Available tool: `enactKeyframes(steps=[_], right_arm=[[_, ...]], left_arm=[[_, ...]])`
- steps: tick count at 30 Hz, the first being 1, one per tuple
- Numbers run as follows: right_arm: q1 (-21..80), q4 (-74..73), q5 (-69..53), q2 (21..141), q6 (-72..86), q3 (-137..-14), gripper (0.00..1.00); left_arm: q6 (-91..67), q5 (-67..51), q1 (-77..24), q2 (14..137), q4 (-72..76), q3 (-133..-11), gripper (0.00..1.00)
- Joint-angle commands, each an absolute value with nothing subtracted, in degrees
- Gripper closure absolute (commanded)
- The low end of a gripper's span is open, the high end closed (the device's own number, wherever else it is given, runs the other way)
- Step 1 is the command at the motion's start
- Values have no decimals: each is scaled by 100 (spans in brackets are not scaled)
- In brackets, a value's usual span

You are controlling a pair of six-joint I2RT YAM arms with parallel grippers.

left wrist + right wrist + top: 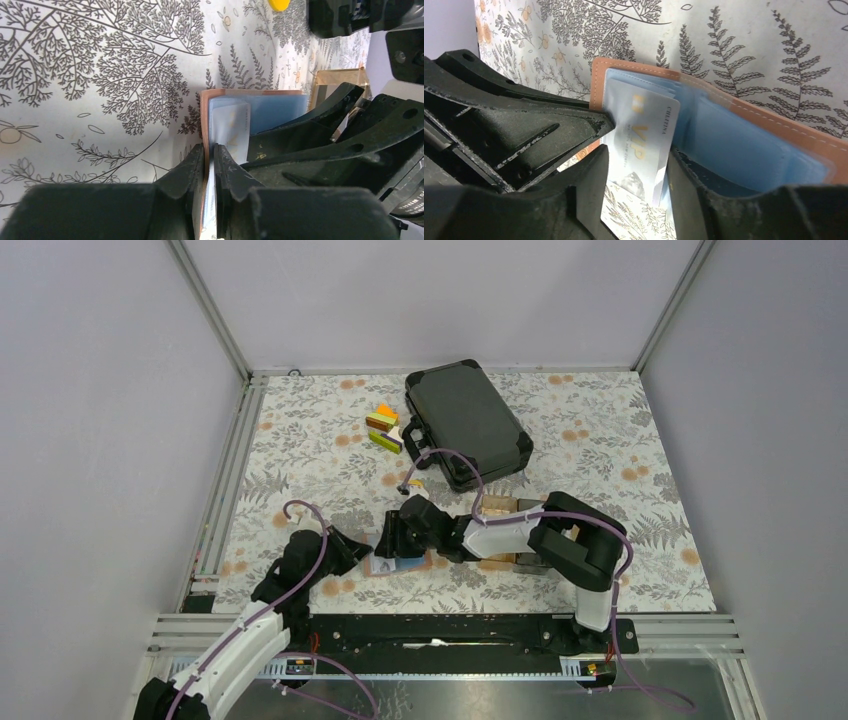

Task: Put the credit cards into the card holder
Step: Insert the credit card into the card holder, then pick up the credit card from the storage box.

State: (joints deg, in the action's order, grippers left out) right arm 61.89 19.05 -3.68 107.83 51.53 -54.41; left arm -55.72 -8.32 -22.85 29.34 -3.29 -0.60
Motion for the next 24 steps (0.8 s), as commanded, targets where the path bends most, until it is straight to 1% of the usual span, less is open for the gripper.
enactKeyframes(steps=[1,7,13,17,20,24], right_arm=[[6372,1521,-334,10590,4746,-5314,43],[6375,1143,-230,9974,4369,-5268,36],[6372,378,-27,9205,4054,-5316,31],[6304,-365,476,8621,3951,-5363,29],[5998,-940,597,8266,3880,-5349,28],[5227,-1424,477,7848,3760,-5072,26]], left_arm=[[-5635,-907,-2285,2752,-184,-9,91],[-5574,-734,-2285,2668,-421,-56,97],[-5522,-655,-2285,2771,-447,-136,99],[-5445,-617,-2285,2836,-464,-199,100],[-5410,-608,-2285,2870,-481,-237,100],[-5405,-618,-2285,2883,-473,-242,100]])
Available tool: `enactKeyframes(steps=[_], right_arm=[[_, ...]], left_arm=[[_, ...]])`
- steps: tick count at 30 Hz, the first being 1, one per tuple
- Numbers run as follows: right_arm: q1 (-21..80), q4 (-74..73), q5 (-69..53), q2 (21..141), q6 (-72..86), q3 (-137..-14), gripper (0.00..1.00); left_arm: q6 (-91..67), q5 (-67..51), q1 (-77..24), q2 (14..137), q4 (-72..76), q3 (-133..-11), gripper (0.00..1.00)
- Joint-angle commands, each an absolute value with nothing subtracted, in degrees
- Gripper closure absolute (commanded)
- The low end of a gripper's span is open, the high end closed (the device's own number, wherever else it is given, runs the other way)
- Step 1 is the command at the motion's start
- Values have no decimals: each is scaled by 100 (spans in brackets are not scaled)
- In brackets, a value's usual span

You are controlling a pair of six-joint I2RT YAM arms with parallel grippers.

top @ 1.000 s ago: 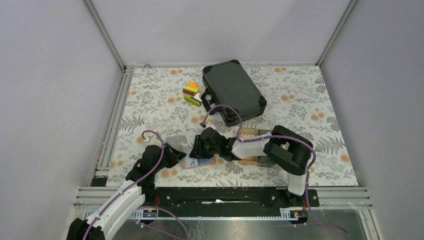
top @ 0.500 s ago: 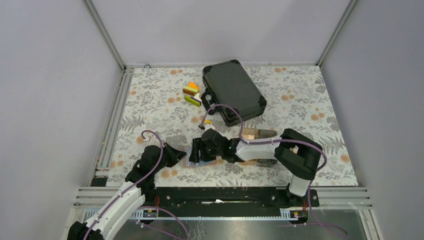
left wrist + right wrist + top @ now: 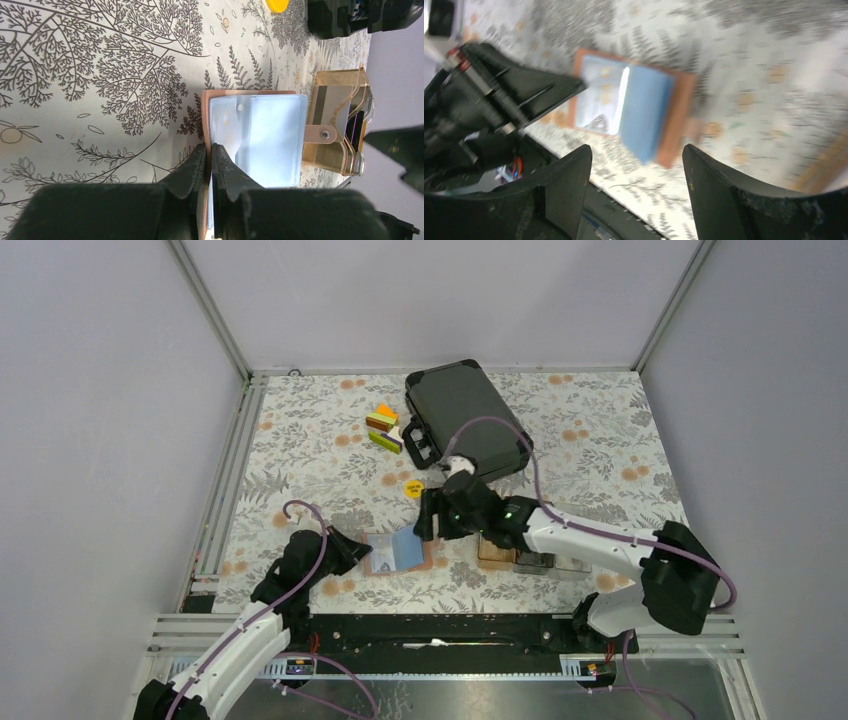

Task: Put the credit cards into the card holder
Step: Pick up the credit card from the storage box.

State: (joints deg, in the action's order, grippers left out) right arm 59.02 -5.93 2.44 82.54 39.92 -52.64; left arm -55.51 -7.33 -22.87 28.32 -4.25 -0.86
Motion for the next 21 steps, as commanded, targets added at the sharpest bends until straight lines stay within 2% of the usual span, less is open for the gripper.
enactKeyframes(steps=[1,8,21], right_arm=[[5043,-1469,465,7775,3721,-4974,25],[4202,-1523,376,7667,3560,-4553,26],[4112,-1225,217,7925,3687,-4314,30]], left_arm=[[-5405,-616,-2285,2883,-472,-238,100],[-5399,-631,-2285,2866,-499,-242,100],[-5378,-608,-2285,2938,-479,-255,100]])
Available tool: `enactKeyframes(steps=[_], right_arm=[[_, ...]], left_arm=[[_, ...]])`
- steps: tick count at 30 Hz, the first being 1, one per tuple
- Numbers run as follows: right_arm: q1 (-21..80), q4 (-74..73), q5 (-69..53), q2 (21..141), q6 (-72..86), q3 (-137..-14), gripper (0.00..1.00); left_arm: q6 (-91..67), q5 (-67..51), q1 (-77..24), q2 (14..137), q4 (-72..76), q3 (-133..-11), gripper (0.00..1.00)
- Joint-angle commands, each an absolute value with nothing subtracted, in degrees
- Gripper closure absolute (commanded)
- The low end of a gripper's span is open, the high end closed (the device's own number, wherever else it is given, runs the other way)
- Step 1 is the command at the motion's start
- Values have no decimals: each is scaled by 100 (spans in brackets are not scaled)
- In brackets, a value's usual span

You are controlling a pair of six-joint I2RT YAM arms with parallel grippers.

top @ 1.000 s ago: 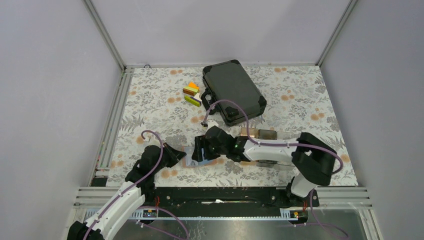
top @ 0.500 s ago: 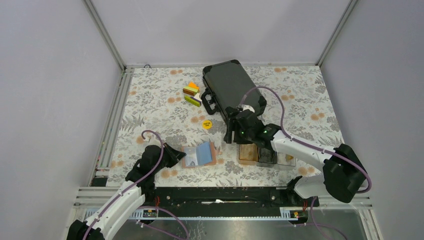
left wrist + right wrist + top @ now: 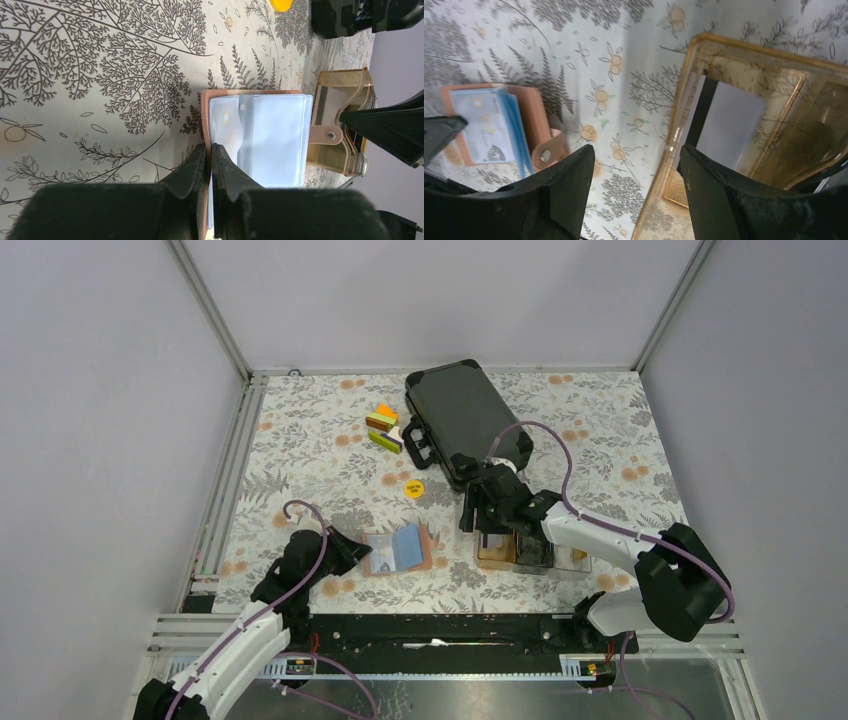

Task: Put the credit cards into the card holder
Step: Pick up the credit card from the storage box.

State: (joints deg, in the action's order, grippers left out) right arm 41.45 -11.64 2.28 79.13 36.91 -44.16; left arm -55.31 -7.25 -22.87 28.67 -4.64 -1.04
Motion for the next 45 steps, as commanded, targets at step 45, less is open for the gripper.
enactKeyframes(steps=[45], right_arm=[[2898,-2569,500,6731,3016,-3908,35]], left_arm=[[-5404,-641,-2276,2899,-490,-281,100]])
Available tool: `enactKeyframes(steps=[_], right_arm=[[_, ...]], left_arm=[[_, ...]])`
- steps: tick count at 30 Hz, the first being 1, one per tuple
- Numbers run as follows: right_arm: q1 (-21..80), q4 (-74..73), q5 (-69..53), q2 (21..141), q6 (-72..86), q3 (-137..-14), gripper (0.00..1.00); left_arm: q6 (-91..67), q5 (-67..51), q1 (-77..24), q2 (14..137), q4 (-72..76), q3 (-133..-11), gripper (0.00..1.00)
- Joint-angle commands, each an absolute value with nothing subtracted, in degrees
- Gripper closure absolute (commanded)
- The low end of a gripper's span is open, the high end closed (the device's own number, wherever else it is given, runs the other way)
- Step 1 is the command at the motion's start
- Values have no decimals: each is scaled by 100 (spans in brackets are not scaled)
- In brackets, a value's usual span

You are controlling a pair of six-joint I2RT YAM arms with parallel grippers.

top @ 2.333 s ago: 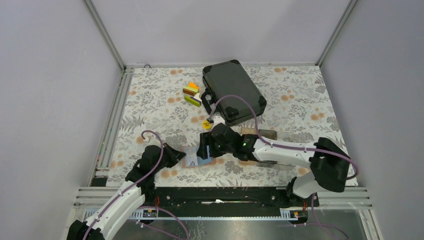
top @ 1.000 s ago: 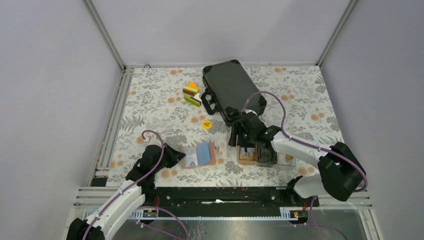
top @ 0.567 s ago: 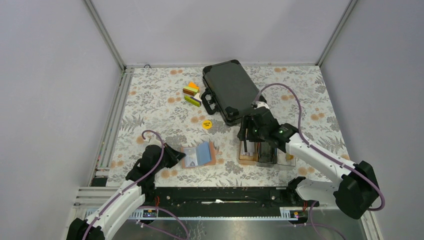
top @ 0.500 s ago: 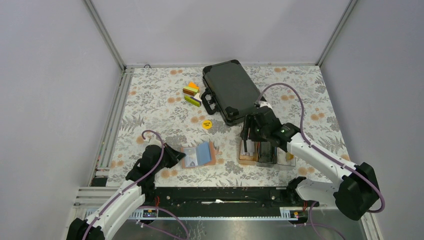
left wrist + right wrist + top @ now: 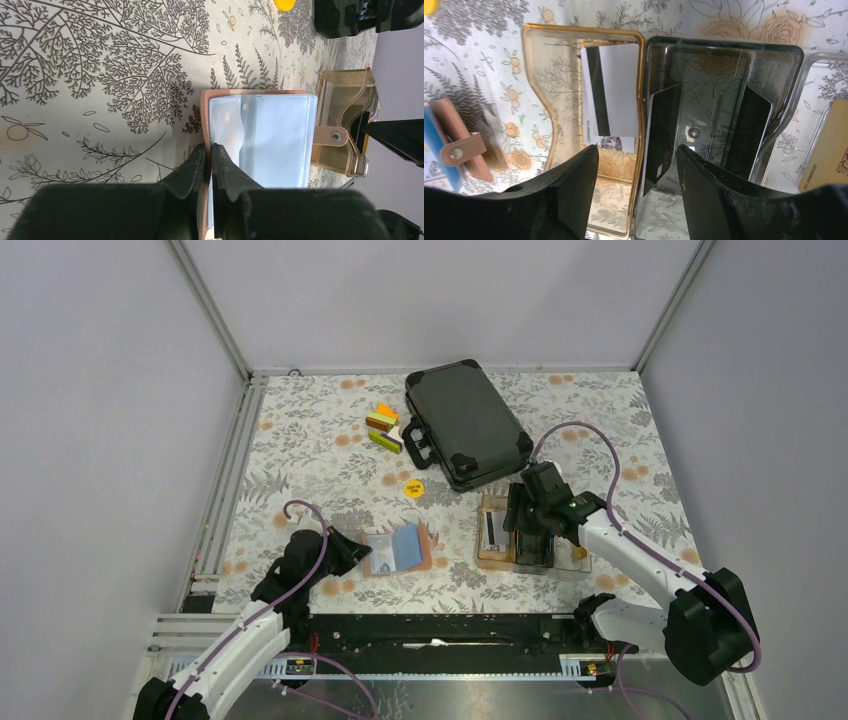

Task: Put the credit cards into the card holder
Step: Pick up the credit card from the storage box.

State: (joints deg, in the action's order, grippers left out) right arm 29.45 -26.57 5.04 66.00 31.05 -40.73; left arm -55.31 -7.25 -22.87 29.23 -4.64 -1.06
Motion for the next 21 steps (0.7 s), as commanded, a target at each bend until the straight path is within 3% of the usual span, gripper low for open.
enactKeyframes(steps=[1,21], right_arm=[[2900,-2491,416,6765,3040,-3870,35],[2898,-2034,-334,6771,3245,-3872,40]], left_arm=[[-5404,-637,-2276,2901,-486,-288,100],[-5387,-663,-2276,3099,-320,-292,100]])
